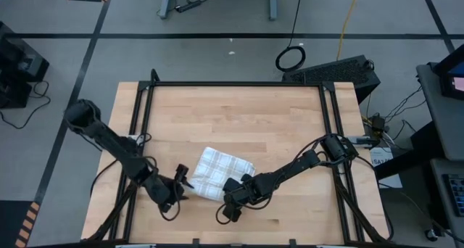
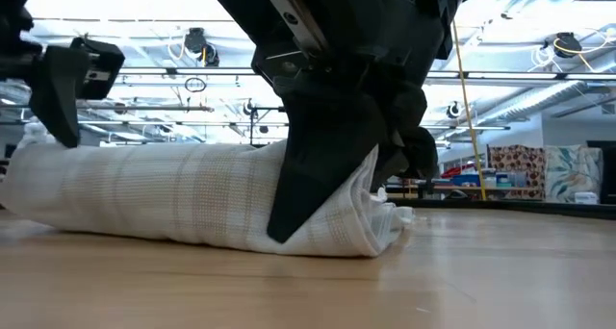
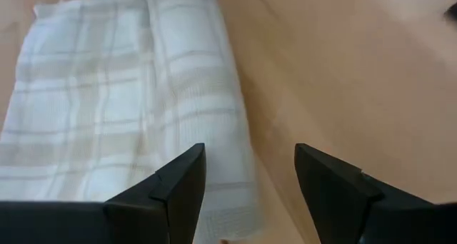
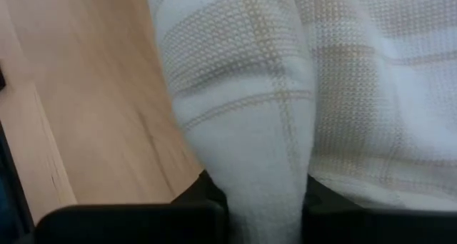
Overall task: Roll towel
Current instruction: Roll the towel
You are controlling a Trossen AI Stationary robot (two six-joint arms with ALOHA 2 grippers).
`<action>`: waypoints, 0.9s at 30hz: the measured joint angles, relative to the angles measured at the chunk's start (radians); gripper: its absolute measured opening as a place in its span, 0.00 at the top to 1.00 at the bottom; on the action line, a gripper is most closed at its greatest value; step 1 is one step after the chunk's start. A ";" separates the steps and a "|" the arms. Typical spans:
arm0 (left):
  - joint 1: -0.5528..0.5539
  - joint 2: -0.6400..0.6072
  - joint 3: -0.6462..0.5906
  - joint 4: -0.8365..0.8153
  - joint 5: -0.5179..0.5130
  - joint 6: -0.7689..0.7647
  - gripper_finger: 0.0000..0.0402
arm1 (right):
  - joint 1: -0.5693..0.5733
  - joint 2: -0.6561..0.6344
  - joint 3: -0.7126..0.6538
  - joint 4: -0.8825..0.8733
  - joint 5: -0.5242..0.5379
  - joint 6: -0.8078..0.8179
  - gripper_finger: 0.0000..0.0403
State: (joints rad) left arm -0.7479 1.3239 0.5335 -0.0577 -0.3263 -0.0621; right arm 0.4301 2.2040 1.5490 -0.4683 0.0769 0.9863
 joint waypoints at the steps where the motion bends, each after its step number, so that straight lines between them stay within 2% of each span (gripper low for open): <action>1: -0.002 0.021 0.000 0.013 -0.019 0.011 0.45 | 0.000 0.000 0.000 0.001 0.000 -0.001 0.89; 8: -0.001 0.095 0.000 0.115 -0.047 0.048 0.44 | 0.001 0.000 -0.001 0.006 0.000 -0.003 0.89; 16: 0.047 0.174 0.000 0.132 -0.105 0.038 0.29 | 0.001 0.001 -0.002 0.029 -0.007 -0.028 0.89; 21: 0.089 0.192 0.001 0.139 -0.124 -0.004 0.31 | 0.002 0.002 -0.002 0.036 -0.011 -0.042 0.89; 27: 0.084 0.167 0.001 0.191 -0.135 0.043 0.32 | 0.001 0.002 -0.002 0.040 -0.028 -0.049 0.89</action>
State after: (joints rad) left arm -0.6639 1.4910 0.5343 0.1329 -0.4611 -0.0195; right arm 0.4313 2.2059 1.5475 -0.4282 0.0486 0.9373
